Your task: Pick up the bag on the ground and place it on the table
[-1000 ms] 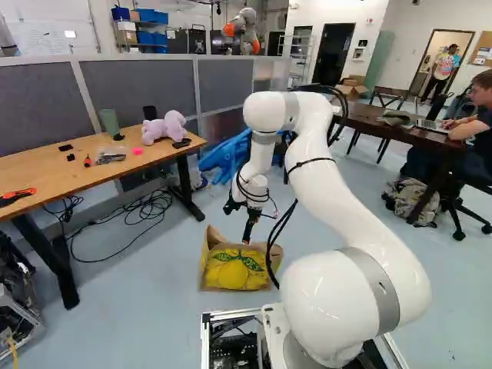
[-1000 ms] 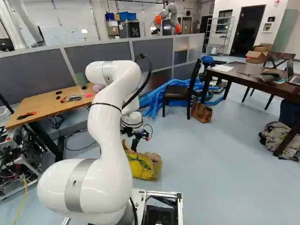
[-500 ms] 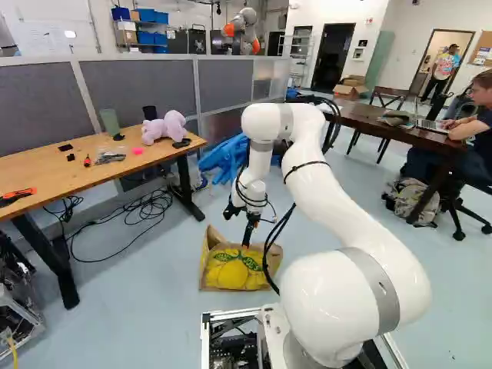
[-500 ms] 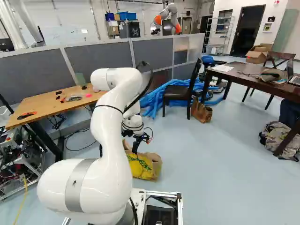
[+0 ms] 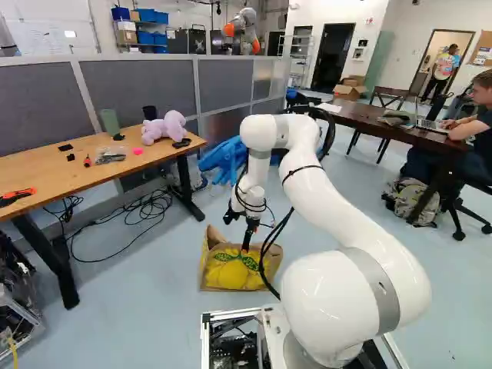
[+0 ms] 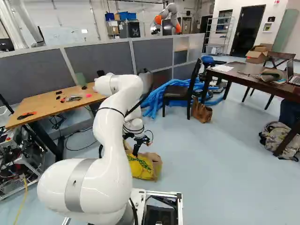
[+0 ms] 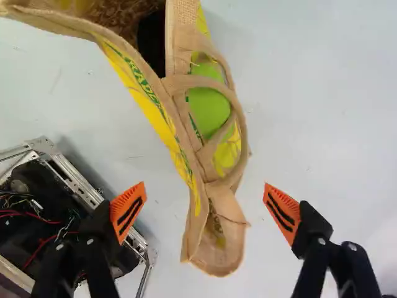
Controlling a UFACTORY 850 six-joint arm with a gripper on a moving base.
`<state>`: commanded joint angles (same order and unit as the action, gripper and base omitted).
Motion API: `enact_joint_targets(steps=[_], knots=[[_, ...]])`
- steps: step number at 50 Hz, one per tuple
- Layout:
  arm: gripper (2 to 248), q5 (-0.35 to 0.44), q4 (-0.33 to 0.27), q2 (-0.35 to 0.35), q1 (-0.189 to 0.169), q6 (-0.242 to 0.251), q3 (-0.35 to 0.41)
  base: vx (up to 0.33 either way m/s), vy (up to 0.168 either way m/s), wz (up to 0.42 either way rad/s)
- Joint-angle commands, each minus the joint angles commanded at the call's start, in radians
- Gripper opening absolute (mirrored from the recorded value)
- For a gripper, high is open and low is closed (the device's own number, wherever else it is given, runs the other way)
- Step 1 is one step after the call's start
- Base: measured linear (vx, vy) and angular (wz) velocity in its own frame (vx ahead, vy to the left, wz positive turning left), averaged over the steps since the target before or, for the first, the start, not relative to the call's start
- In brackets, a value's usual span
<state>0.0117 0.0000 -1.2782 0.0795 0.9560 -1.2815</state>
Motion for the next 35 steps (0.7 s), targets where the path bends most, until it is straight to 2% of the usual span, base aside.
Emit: enact_joint_targets(steps=[35], knots=[[247,0.000,0.000,-0.133,0.000,0.000,-0.116,0.000,0.000,0.000]])
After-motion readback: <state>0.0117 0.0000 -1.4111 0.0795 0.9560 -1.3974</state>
